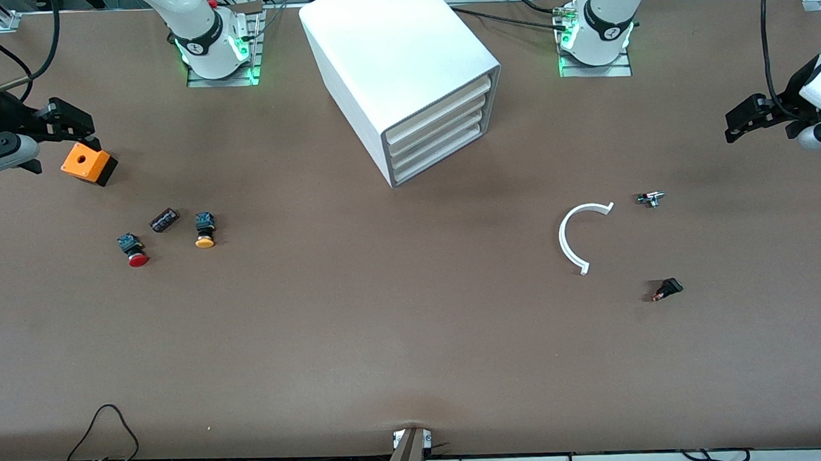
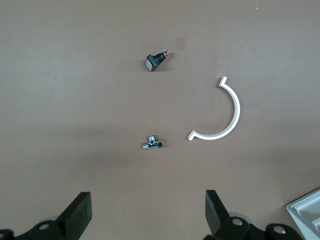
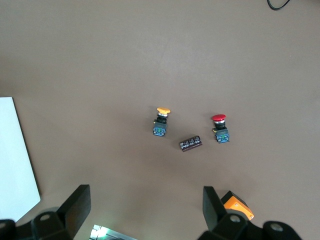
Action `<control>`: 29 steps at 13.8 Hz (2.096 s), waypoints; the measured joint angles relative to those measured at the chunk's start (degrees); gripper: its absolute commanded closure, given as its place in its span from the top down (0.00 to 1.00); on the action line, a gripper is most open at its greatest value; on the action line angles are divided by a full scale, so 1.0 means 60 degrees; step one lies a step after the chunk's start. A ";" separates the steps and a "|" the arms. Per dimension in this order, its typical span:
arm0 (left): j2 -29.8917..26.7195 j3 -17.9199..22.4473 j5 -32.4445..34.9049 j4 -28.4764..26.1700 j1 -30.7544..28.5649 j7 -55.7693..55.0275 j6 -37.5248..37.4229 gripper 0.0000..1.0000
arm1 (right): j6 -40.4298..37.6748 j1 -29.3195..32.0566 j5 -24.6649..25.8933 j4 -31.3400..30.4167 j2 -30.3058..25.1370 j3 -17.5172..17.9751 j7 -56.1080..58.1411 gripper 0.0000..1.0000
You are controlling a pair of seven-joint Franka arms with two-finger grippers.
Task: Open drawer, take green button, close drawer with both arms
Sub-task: 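Reach the left gripper to the lowest drawer handle of the white cabinet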
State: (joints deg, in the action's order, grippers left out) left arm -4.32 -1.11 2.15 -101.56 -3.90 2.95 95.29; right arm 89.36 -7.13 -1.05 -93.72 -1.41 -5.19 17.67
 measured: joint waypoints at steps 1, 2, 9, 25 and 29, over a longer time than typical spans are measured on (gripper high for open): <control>0.0027 0.0001 0.0000 0.0082 0.0000 0.0249 -0.0108 1.00 | 0.0002 0.0002 0.0000 0.0012 0.0002 0.0000 0.0000 0.99; 0.0079 0.0004 0.0000 0.0150 -0.0001 0.0593 -0.0274 1.00 | 0.0003 0.0005 0.0000 0.0050 0.0006 0.0000 0.0000 0.99; 0.1864 -0.0008 -0.2463 0.0157 0.0028 0.1788 -0.1335 1.00 | -0.0016 0.0009 0.0000 0.0164 0.0042 0.0000 0.0061 0.99; 0.6497 -0.2628 -0.7627 -0.0451 0.0395 0.5118 0.0131 0.99 | -0.0020 0.0008 0.0000 0.0221 0.0296 0.0033 0.0464 0.99; 0.7305 -0.2865 -0.8701 -0.0905 0.0627 0.6867 0.0636 0.96 | -0.0023 -0.0045 0.0000 0.0220 0.0365 0.0107 0.0481 0.99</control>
State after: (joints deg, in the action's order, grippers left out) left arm 39.51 -18.30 -50.06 -106.99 -0.13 44.15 99.11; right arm 89.22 -7.40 -1.05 -92.40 0.78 -4.55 20.56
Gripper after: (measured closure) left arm 0.009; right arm 0.009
